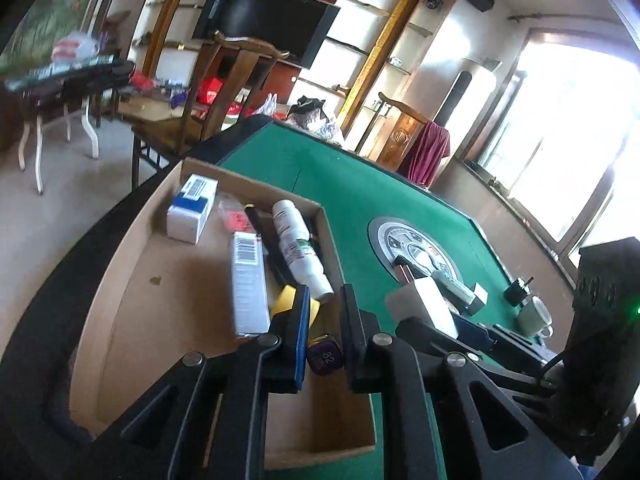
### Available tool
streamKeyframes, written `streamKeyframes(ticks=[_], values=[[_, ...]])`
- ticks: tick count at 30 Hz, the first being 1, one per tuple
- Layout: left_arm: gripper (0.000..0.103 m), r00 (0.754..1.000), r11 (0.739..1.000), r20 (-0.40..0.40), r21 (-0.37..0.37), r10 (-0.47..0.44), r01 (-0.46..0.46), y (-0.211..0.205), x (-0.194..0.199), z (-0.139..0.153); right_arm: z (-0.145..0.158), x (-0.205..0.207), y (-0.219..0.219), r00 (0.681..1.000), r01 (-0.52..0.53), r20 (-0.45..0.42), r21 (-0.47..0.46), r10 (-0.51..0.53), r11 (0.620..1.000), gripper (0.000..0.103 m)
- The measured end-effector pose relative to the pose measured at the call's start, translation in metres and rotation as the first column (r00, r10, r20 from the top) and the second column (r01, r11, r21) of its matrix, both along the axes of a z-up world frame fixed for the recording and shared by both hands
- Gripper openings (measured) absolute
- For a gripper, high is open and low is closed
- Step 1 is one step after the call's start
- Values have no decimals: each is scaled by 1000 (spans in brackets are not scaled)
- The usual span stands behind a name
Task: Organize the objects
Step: 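Lower marker and white box into the tray and open both tools, then move both tools back to the table, left tool over the yellow packet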
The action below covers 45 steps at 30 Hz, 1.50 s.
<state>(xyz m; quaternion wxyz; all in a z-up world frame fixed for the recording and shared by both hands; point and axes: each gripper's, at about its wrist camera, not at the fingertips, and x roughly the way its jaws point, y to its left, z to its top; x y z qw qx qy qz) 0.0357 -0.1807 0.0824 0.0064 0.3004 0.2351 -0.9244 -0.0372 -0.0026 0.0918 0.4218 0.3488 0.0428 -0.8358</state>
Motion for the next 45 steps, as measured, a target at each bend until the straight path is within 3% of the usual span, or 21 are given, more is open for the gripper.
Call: streamKeyframes(ticks=[9,22,27,33,36,38,40,45], values=[[12,999,997,43,63,34,-36,-31,0,-15,-22,12,-24,998,-61,24,85,59,995,43],[13,989,998,138,6,59,-60,-50,22,-40,-52,16,-51,981,-147,158,203,116,968,43],[13,987,998,145,-10,62,-61,-52,25,-41,-56,16,-59,987,-131,122,238,104,962,43],[13,989,998,134,-45,59,-53,-46,29,-39,-55,26,-68,991,-125,3,310,130,942,48],[13,990,997,135,-62,51,-43,-43,28,-37,-40,31,-55,986,-148,-41,266,164,953,49],[13,989,997,139,-67,46,-37,-39,27,-35,-28,29,-41,984,-153,-58,218,169,964,58],[13,989,997,142,-76,38,-27,-34,25,-32,-20,22,-29,984,-152,-62,176,165,973,60],[13,988,994,154,-109,-11,28,-5,15,-26,-1,-10,17,994,-77,-67,80,82,994,60]])
